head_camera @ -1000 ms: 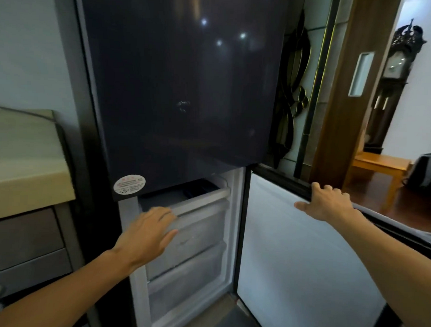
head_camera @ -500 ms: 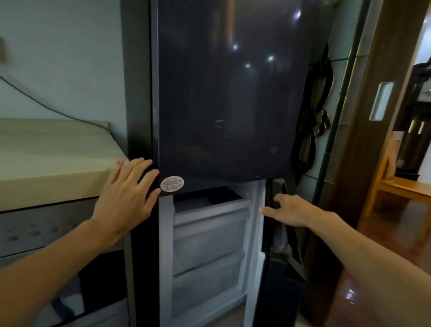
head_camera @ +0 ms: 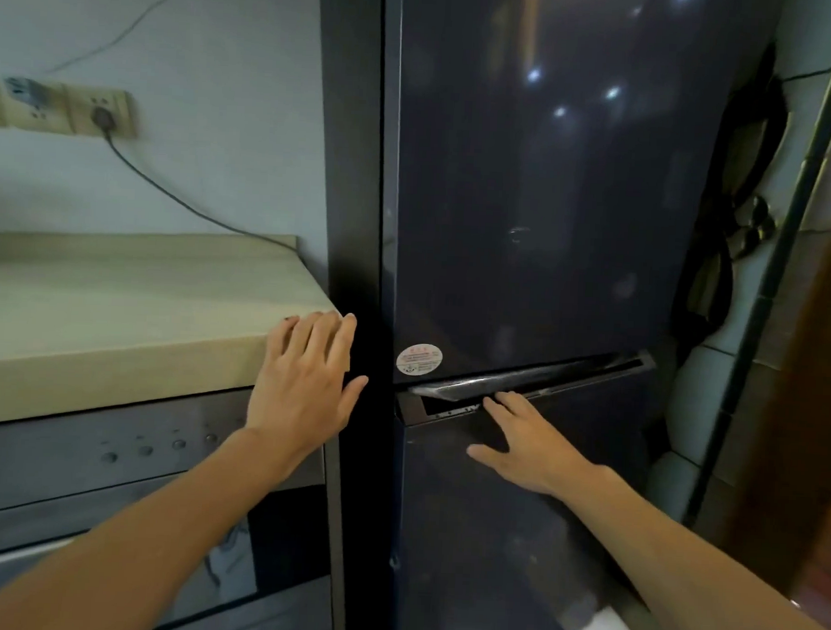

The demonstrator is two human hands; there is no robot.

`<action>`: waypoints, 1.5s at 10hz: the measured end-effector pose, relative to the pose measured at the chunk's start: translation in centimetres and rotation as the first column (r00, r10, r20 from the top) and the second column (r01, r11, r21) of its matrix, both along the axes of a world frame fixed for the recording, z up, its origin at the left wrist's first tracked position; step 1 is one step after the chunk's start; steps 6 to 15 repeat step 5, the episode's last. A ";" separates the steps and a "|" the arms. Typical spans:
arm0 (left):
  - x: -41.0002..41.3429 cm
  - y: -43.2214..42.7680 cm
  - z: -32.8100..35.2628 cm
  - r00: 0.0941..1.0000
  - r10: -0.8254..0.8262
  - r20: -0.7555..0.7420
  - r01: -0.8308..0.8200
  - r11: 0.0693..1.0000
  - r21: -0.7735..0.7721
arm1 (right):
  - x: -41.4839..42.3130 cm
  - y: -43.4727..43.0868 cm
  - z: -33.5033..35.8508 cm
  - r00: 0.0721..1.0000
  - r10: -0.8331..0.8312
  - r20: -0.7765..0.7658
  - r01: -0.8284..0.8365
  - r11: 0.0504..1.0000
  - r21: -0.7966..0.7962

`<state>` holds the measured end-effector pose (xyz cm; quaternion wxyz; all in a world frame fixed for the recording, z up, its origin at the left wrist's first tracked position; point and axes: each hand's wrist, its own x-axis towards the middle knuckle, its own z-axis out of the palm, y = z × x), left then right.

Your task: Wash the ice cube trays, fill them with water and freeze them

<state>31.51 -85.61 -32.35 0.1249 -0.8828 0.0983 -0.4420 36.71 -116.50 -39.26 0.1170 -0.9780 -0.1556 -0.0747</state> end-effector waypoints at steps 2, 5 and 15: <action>0.6 0.3 -0.5 1.000 -0.031 -0.006 0.031 0.999 -0.027 | 1.7 2.0 -1.4 0.995 -0.039 0.087 0.047 0.995 -0.090; -4.1 1.1 -6.4 0.922 -0.382 -0.067 0.351 0.896 -0.273 | -2.4 1.8 1.7 0.982 -0.003 0.189 -0.077 0.907 0.414; -4.1 1.1 -6.4 0.922 -0.382 -0.067 0.351 0.896 -0.273 | -2.4 1.8 1.7 0.982 -0.003 0.189 -0.077 0.907 0.414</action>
